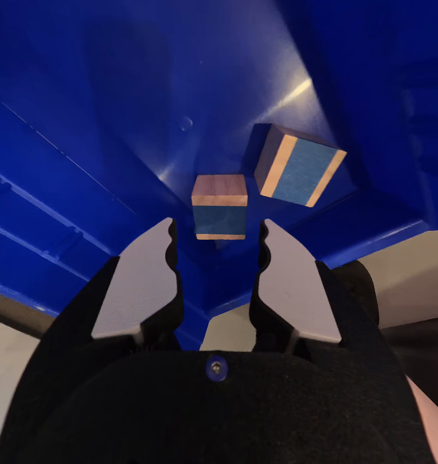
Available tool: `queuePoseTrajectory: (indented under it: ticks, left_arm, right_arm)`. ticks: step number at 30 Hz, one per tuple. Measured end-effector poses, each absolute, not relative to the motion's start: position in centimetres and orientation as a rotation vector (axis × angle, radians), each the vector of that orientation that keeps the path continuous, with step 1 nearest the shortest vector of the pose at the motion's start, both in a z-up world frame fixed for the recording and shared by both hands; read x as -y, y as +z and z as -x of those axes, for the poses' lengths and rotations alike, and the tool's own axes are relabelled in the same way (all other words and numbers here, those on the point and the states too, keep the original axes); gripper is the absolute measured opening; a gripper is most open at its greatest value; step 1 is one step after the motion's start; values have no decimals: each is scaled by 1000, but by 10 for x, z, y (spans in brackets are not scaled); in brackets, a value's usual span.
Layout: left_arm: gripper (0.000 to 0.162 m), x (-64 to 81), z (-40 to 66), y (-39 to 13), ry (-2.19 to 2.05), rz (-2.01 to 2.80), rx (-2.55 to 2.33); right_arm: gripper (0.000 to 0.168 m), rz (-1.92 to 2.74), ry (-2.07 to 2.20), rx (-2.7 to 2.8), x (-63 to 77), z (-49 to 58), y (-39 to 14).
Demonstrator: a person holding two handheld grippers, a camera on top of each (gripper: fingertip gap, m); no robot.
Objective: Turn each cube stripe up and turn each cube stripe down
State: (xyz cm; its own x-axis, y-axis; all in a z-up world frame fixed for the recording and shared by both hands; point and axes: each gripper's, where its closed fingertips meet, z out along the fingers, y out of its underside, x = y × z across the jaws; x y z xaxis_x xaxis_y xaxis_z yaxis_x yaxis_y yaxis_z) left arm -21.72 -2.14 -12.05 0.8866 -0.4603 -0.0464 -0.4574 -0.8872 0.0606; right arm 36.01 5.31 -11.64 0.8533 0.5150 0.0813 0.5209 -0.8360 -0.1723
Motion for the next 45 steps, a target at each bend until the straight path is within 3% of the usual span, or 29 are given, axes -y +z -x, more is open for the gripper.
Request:
queuePoseTrajectory:
  ticks: [10,17,22,30,37,39,42,45]
  left_arm:
    - [63,27,228,-138,-175,-2908,627]
    - [45,29,224,-141,-236,-2847,671]
    - [45,28,224,-140,-302,-2826,716]
    - [45,24,222,-112,-312,-2943,766]
    - [45,21,180,-29,314,-3352,1034]
    - [44,19,146,-3,644,-3389,1146]
    - [44,21,86,33,1200,-3280,1322]
    - [44,35,28,60,1742,-2959,1406]
  right_arm:
    - [48,2823,-77,834,-49,-362,-109]
    - [48,2825,-80,831,-48,-365,-108]
    - [48,2824,-91,826,-47,-366,-107]
    - [48,2752,-188,797,-49,-368,-85]
    - [38,2088,-275,842,-72,-285,29]
    - [45,1842,-261,947,-61,-238,57]
    - [60,1556,-116,1147,-31,-157,65]
    - [62,1262,-14,1317,7,-95,61]
